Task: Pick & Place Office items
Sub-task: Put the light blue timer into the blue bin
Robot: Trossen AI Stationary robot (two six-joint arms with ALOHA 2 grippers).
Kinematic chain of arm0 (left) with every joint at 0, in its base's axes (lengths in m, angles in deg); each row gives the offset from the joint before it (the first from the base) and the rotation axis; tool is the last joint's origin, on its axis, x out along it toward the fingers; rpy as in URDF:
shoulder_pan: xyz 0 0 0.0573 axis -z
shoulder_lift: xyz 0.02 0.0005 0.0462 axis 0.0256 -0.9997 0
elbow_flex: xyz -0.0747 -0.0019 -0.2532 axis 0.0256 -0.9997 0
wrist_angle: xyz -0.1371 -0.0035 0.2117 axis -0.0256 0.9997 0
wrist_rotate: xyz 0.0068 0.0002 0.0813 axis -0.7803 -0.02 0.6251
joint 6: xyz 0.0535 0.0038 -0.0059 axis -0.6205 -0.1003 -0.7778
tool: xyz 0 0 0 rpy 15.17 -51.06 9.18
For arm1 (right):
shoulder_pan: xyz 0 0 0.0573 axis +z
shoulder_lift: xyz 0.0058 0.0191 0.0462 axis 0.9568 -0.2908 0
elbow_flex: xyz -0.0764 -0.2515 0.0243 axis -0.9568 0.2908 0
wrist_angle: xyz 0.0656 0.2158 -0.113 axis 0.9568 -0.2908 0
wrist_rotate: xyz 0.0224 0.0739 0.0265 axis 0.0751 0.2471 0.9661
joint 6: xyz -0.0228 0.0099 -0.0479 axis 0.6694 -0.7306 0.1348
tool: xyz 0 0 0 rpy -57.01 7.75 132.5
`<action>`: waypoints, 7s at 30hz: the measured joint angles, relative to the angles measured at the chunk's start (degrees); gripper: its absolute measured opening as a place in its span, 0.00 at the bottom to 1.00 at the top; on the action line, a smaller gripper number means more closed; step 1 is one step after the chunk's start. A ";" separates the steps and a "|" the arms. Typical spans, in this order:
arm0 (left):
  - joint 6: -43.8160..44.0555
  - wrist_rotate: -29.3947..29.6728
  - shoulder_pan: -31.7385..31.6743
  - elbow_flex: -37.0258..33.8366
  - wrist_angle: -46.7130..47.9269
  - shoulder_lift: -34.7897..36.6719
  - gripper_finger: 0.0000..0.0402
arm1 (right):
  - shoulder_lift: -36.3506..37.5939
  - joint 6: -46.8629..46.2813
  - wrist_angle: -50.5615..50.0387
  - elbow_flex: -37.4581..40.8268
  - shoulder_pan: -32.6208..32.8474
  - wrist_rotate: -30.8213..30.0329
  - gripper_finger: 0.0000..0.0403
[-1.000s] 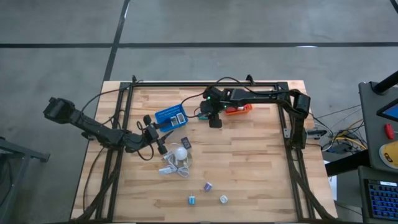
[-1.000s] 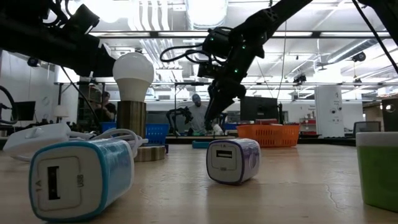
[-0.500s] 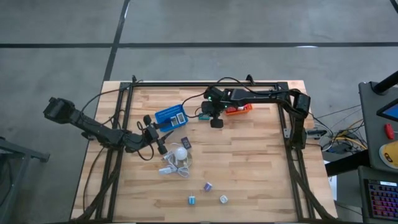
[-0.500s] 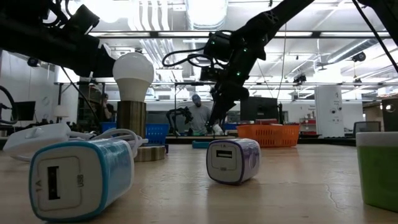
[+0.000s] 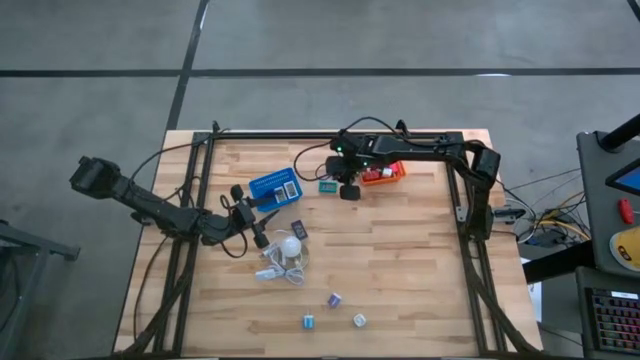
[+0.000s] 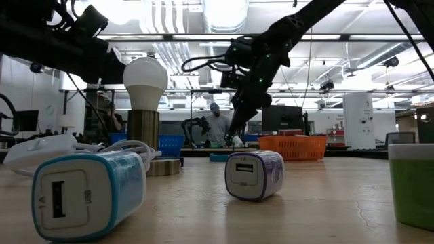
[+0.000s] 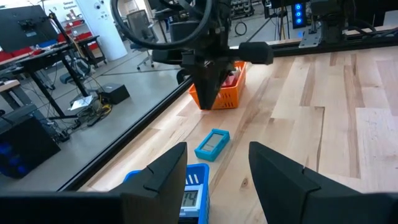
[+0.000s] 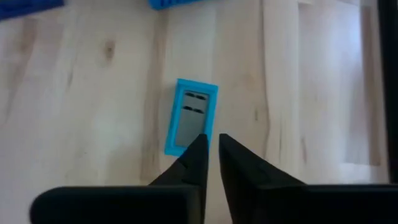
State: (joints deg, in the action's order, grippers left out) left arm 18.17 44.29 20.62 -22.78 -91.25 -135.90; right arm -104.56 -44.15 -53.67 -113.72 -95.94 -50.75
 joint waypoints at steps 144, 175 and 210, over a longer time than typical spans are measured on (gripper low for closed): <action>1.97 -1.82 -0.01 0.52 0.79 0.48 0.44 | -16.27 -25.29 -28.96 -17.48 -1.82 7.83 0.63; 2.19 -3.26 -0.01 0.52 0.76 0.49 0.44 | -18.05 -15.72 -25.94 -17.47 4.68 -7.17 0.70; 0.18 1.43 0.03 0.02 1.55 0.49 0.44 | -10.29 -10.28 -18.99 -17.49 5.46 -8.14 0.30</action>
State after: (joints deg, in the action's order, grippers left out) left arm 18.36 45.73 20.65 -22.76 -89.70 -135.41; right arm -114.85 -54.43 -72.67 -131.21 -90.47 -58.89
